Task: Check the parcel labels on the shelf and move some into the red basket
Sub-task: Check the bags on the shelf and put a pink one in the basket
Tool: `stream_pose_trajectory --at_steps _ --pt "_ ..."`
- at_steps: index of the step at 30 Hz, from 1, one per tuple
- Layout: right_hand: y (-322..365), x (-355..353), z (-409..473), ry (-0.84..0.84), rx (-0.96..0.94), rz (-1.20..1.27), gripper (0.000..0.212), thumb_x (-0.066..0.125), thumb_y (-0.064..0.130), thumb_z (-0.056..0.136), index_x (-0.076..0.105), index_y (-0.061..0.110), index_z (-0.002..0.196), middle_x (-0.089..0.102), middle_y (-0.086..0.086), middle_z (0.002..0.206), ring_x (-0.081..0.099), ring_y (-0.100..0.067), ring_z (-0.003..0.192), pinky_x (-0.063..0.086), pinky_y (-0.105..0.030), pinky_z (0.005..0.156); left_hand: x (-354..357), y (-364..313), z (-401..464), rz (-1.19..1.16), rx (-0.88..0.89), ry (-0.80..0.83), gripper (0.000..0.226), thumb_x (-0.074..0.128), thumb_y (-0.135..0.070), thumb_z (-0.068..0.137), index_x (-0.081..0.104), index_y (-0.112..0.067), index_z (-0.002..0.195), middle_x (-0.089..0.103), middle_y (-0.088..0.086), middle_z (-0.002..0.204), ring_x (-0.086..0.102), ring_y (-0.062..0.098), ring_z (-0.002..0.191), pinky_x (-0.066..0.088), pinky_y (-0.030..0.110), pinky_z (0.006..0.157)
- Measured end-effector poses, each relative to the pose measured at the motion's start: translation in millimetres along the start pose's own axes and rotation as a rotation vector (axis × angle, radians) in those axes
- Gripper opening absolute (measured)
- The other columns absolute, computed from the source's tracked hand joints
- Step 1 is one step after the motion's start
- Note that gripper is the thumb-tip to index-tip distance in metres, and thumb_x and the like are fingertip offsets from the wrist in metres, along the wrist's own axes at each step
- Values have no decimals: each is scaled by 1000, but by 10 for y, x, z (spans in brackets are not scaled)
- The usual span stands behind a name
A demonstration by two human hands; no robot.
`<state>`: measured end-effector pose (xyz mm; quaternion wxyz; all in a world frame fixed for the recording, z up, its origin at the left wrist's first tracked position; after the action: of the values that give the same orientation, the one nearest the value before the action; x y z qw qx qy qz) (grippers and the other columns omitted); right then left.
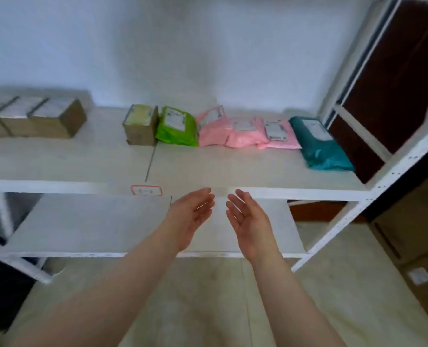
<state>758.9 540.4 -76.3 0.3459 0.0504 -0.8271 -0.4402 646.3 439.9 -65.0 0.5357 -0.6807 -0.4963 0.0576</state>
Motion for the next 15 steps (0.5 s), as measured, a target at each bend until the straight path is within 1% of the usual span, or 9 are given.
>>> stream_pose_trajectory --at_steps 4,7,10,12,15 --pt "-391 1212 321 85 51 19 18 57 26 98 67 15 108 71 -8 112 67 -19 101 51 -29 87 -766 -905 224 -46 89 -63 11 62 -15 92 69 -13 100 72 1 89 67 13 84 52 25 81" --pt "-665 1857 515 87 97 10 21 59 28 97 65 14 112 69 -11 118 66 -20 103 52 -29 85 -1252 -1387 384 -80 114 -128 9 61 -16 93 69 -14 97 71 1 91 66 13 82 52 24 79" --pt "-818 2317 697 50 109 -21 23 63 28 96 65 13 113 68 -9 114 65 -17 98 52 -27 82 -1618 -1700 544 -116 101 -182 10 64 -19 92 68 -12 98 70 2 91 66 13 82 52 23 76" --pt "-823 2471 832 23 84 -48 22 65 28 94 65 14 111 67 -8 112 64 -17 97 52 -27 81 -1745 -1801 643 -128 95 -209 17 65 -19 92 68 -9 105 70 3 92 66 14 85 53 24 78" --pt "-793 2677 1119 -42 38 -98 22 67 27 94 64 15 112 64 -9 118 61 -19 103 50 -28 89 -1918 -1944 871 -123 84 -245 28 68 -22 90 67 -8 115 70 4 99 65 15 92 52 25 82"
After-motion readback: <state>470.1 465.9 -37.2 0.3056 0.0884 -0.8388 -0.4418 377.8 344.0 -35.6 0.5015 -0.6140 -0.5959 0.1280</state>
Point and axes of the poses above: each hand's wrist, its own z-axis towards the middle knuckle, its own x-axis out of the palm, y = z × x, the point moved 7 cm from there along z, towards the middle knuckle
